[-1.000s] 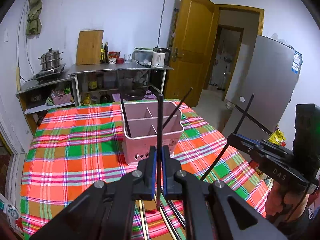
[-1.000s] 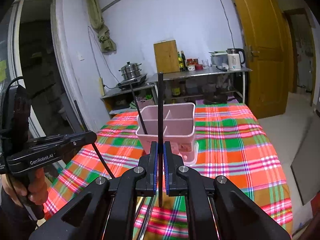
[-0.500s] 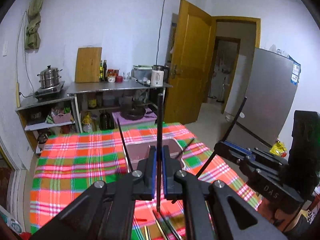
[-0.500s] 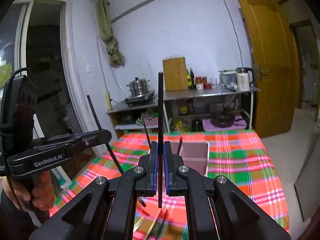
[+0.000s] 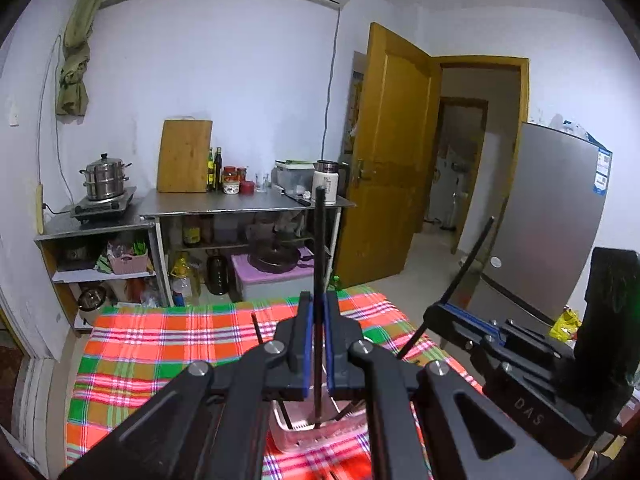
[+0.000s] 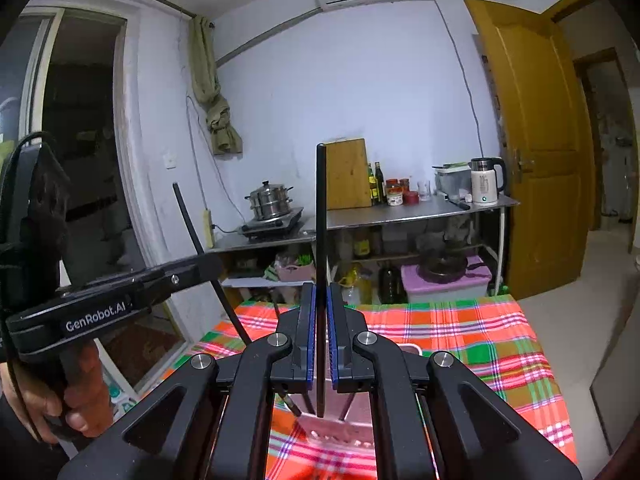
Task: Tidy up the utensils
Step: 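Raise the right tool's chopstick upright into the basket while the left tool lowers its own in, then open the right tool to release its chopstick in the basket while the left tool releases too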
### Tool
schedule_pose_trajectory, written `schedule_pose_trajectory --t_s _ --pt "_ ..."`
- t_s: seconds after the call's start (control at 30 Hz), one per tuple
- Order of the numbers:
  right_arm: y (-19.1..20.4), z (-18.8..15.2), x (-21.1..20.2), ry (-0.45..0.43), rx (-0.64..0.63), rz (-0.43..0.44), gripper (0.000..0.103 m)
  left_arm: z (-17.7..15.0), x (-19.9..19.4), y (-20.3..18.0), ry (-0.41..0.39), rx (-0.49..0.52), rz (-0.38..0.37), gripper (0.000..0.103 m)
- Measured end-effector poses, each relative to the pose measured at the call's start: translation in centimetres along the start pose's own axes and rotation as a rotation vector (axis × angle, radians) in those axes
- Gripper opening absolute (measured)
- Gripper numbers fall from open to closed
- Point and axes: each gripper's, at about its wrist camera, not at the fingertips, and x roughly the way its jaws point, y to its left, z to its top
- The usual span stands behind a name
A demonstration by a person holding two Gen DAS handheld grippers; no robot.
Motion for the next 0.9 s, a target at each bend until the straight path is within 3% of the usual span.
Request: schedule_pose_trajectory --t_s 0.6,0.67,0.73,0.9 --pt "-0.9 -4.0 4.0 0.153 -0.009 -0.009 0.005 -5.6 6.2 2.6 0.130 -0.045 0.026 0.006" --pt "-0.8 -4.3 3.9 0.164 -0.017 -0.008 0.007 -5.8 6.2 2.8 0.136 -0.051 0.020 0.010" --pt "-0.8 -4.5 3.7 0.160 -0.020 -0.007 0.012 -6.0 5.9 2.9 0.130 -0.054 0.022 0.021" --pt "-0.3 -4.4 2.0 0.132 -0.025 -0.004 0.013 -6.3 4.3 2.8 0.104 -0.065 0.011 0.029"
